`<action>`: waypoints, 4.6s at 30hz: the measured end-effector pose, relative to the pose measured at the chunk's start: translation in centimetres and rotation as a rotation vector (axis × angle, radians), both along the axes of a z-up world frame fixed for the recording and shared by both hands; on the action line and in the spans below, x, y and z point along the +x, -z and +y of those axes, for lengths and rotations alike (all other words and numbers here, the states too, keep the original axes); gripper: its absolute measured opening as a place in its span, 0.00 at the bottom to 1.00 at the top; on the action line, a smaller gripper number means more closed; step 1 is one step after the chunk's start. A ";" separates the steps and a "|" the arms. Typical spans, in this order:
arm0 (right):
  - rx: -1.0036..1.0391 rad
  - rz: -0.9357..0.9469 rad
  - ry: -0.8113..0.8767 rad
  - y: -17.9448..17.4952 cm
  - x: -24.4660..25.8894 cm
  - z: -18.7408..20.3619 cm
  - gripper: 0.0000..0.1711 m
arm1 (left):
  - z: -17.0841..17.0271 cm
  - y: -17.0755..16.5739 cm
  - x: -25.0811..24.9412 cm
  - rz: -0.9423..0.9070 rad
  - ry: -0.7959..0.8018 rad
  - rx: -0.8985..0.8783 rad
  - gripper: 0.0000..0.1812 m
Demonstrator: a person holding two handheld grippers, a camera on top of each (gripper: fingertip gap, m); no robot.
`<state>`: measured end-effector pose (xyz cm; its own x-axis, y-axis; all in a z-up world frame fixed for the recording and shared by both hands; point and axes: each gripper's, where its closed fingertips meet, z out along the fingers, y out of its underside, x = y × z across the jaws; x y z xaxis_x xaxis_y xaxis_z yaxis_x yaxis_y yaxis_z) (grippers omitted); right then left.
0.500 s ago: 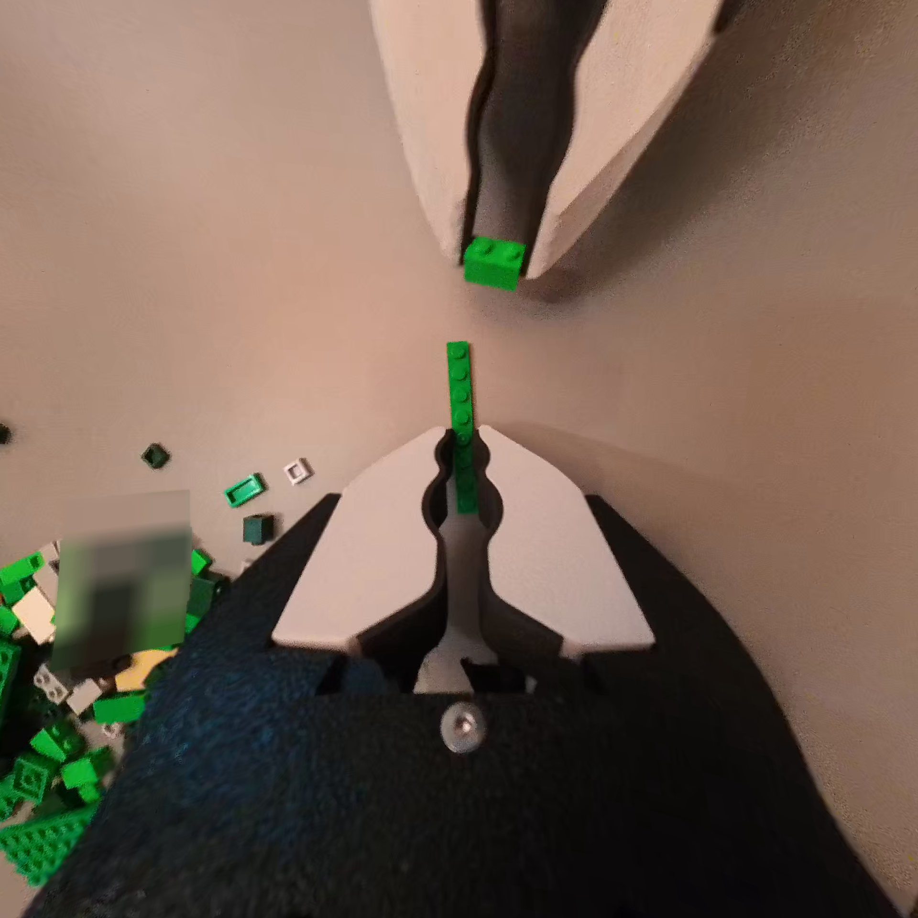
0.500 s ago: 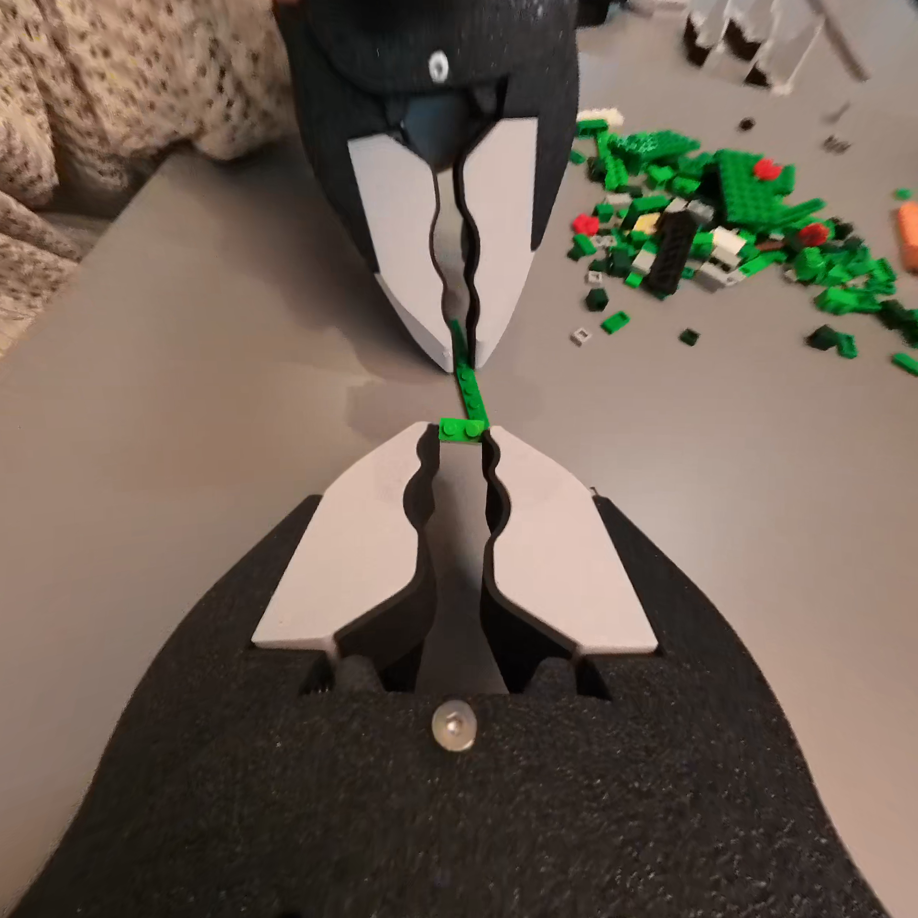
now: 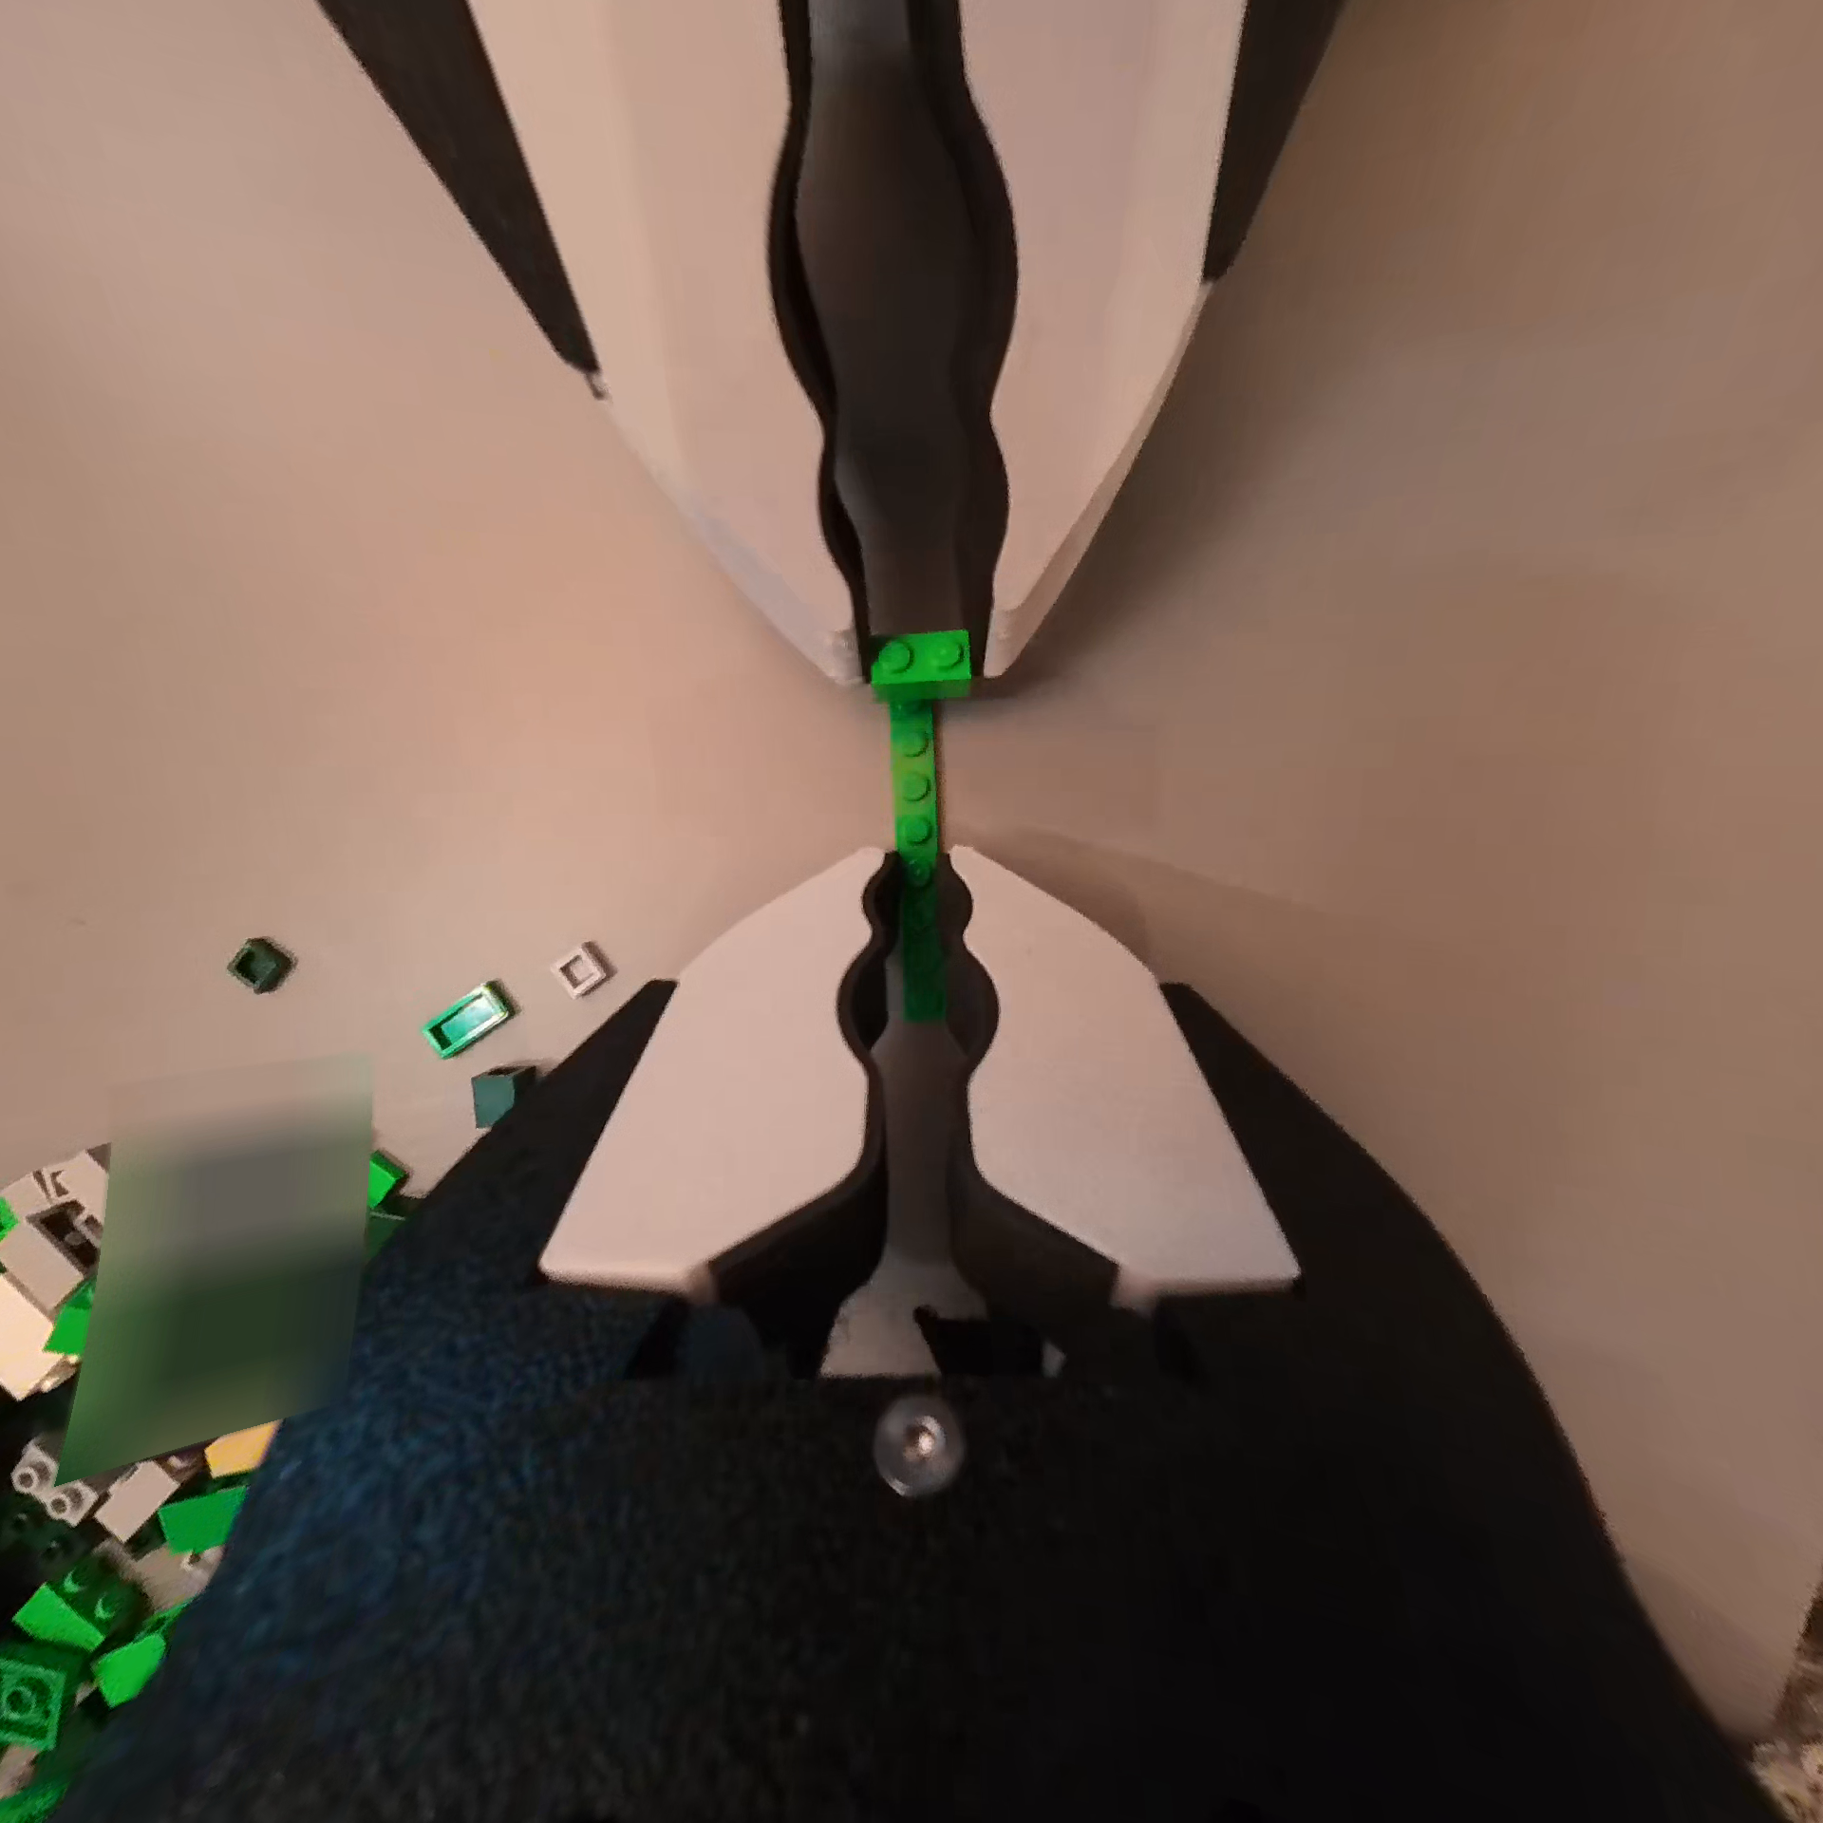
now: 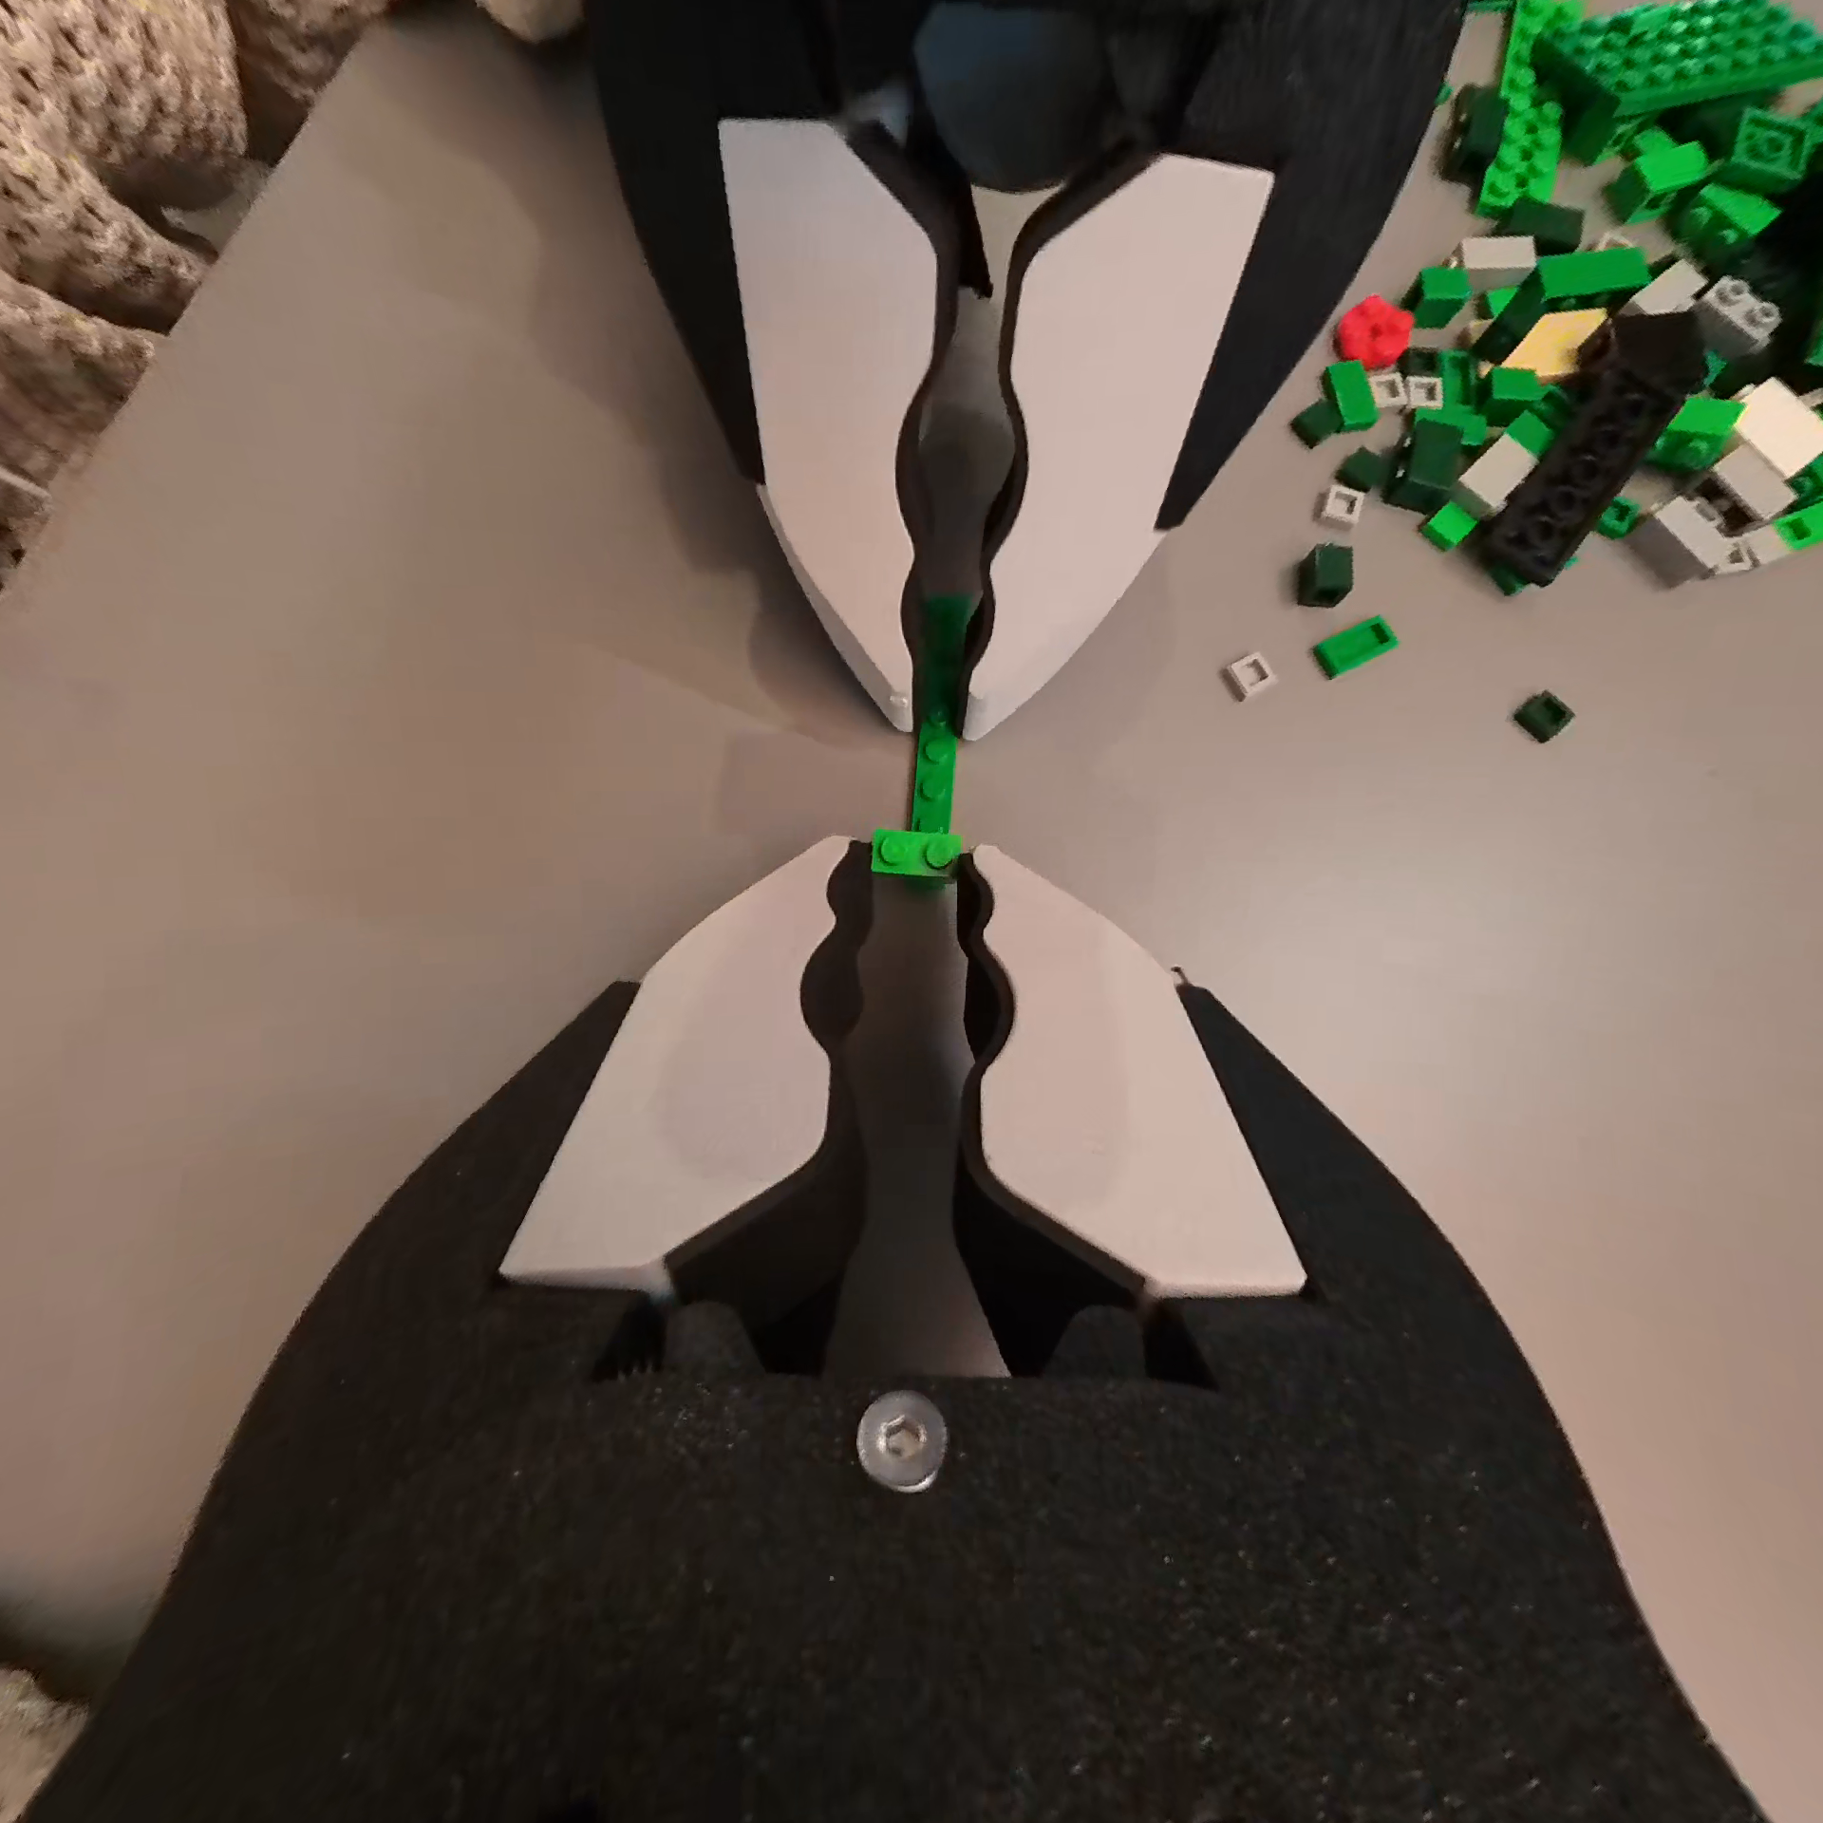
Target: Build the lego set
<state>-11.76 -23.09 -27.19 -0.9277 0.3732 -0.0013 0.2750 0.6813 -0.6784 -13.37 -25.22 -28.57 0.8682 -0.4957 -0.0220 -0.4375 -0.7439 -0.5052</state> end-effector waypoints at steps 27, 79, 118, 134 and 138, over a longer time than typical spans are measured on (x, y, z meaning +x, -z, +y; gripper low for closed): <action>0.161 -0.047 0.041 0.9 0.3 0.1 0.10 | 0.1 0.0 0.1 -0.010 -0.020 0.003 0.03; -0.611 0.355 0.638 -9.1 0.3 1.2 0.21 | 3.4 -9.0 0.2 0.486 0.079 0.903 0.03; -0.702 0.376 0.761 -8.0 -1.1 7.0 0.31 | 3.7 -7.5 -3.7 0.300 -0.144 0.784 0.04; -0.344 0.737 0.808 -7.9 -0.6 8.8 0.23 | -2.7 -14.4 -14.0 -0.844 -0.440 0.945 0.04; -0.245 0.764 0.750 -7.3 -0.6 7.8 0.21 | -3.0 -15.0 -13.8 -0.899 -0.421 0.963 0.04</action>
